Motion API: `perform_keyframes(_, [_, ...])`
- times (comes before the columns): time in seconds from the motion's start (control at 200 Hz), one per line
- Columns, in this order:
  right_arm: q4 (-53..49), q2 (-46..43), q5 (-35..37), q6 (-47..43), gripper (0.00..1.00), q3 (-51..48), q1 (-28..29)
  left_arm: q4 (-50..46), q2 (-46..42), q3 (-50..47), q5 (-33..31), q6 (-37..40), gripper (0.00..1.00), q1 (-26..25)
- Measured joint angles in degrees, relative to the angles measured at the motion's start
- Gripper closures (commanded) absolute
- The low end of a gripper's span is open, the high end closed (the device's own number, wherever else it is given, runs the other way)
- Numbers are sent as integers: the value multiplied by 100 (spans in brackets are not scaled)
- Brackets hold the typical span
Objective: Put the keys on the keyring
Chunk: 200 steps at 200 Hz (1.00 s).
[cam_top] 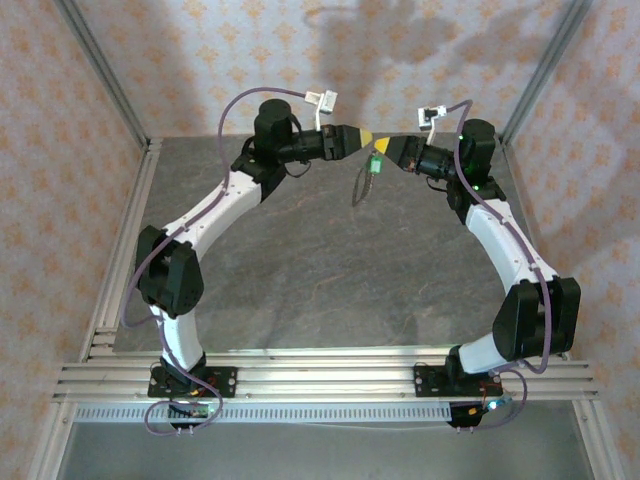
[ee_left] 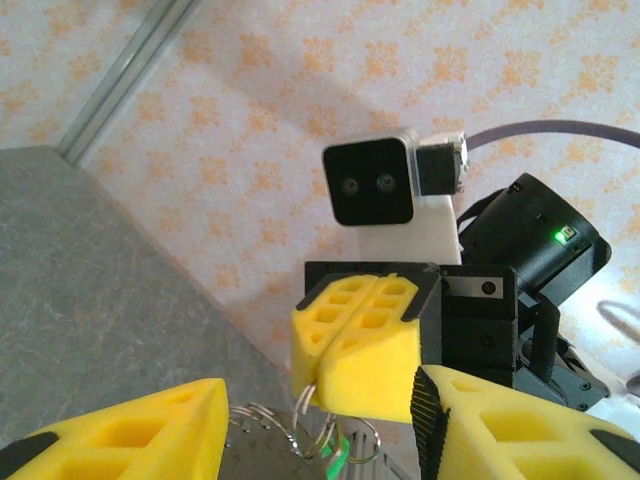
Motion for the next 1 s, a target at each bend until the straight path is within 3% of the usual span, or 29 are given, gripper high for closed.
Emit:
perform_keyframes(0.325, [42,0,-2,4,100,0,0,-42,96,48,142,13,66,-140])
perform_keyframes(0.53, [114,0,-26,2,100,0,0,-52,96,37,133,15,82,-118])
perform_keyframes(1.001, [151,0,-24,7,100,-2,2,-166,96,37,136,157,96,-107])
